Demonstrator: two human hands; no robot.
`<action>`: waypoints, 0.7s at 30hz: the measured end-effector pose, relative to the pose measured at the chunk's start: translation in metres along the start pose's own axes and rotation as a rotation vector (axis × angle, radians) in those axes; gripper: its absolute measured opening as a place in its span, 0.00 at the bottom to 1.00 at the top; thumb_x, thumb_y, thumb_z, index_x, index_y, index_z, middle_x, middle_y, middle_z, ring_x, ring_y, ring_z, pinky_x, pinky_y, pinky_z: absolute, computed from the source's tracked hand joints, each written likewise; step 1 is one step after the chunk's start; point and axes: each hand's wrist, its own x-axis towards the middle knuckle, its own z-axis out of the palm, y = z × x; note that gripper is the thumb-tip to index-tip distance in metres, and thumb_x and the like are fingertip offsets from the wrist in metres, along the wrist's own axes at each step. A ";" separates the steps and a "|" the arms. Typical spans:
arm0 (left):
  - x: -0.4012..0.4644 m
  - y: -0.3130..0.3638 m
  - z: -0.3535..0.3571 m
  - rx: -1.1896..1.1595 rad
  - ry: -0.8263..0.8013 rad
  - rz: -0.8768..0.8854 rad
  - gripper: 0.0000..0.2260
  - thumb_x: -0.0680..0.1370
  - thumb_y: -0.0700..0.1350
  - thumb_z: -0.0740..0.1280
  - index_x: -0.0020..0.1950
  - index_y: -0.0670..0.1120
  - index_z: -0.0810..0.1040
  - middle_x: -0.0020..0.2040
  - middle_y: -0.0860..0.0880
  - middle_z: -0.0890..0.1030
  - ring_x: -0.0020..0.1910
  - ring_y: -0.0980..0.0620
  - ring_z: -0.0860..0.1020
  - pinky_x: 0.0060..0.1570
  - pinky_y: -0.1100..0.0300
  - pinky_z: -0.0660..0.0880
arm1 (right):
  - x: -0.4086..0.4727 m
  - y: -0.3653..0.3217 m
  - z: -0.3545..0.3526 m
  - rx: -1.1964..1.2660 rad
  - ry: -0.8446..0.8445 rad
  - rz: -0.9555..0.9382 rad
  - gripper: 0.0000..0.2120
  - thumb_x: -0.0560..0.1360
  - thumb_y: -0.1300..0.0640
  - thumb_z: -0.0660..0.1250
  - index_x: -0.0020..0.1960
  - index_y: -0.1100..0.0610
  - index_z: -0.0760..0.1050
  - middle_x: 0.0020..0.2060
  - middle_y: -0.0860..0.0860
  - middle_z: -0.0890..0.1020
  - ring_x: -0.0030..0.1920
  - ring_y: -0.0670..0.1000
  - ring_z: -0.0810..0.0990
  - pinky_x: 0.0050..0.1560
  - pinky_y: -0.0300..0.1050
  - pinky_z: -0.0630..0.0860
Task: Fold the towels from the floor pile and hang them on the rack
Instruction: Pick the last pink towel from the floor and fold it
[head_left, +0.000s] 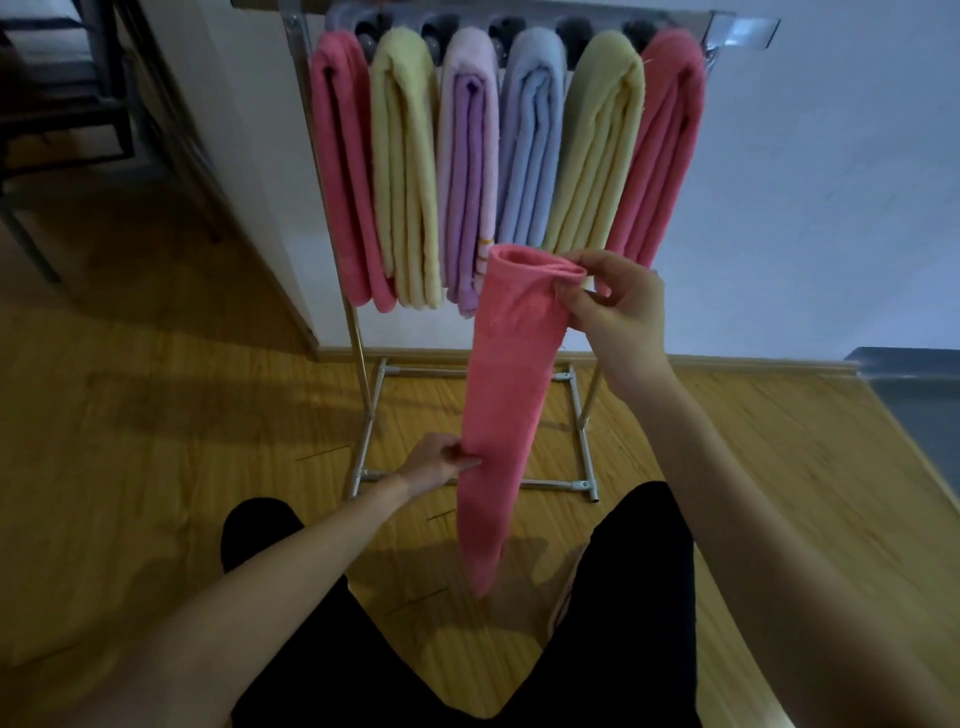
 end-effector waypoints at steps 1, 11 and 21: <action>0.003 -0.003 0.003 -0.002 -0.024 -0.018 0.17 0.71 0.52 0.73 0.51 0.39 0.82 0.49 0.43 0.84 0.49 0.44 0.82 0.56 0.43 0.76 | 0.000 0.001 -0.004 0.030 0.034 0.017 0.07 0.71 0.64 0.69 0.47 0.56 0.80 0.40 0.54 0.81 0.42 0.53 0.81 0.43 0.53 0.82; 0.011 0.042 -0.024 -0.127 0.175 0.065 0.03 0.78 0.43 0.67 0.50 0.46 0.78 0.46 0.51 0.80 0.48 0.53 0.78 0.45 0.69 0.74 | -0.025 0.056 -0.042 -0.059 0.314 0.242 0.08 0.71 0.70 0.63 0.47 0.60 0.74 0.42 0.52 0.78 0.44 0.52 0.79 0.46 0.53 0.81; -0.007 0.142 -0.069 0.106 -0.020 0.430 0.09 0.74 0.40 0.71 0.35 0.38 0.79 0.31 0.51 0.75 0.32 0.59 0.71 0.34 0.65 0.68 | -0.048 0.122 -0.042 -0.383 -0.100 0.714 0.15 0.71 0.69 0.64 0.57 0.61 0.68 0.49 0.58 0.77 0.47 0.54 0.78 0.50 0.51 0.79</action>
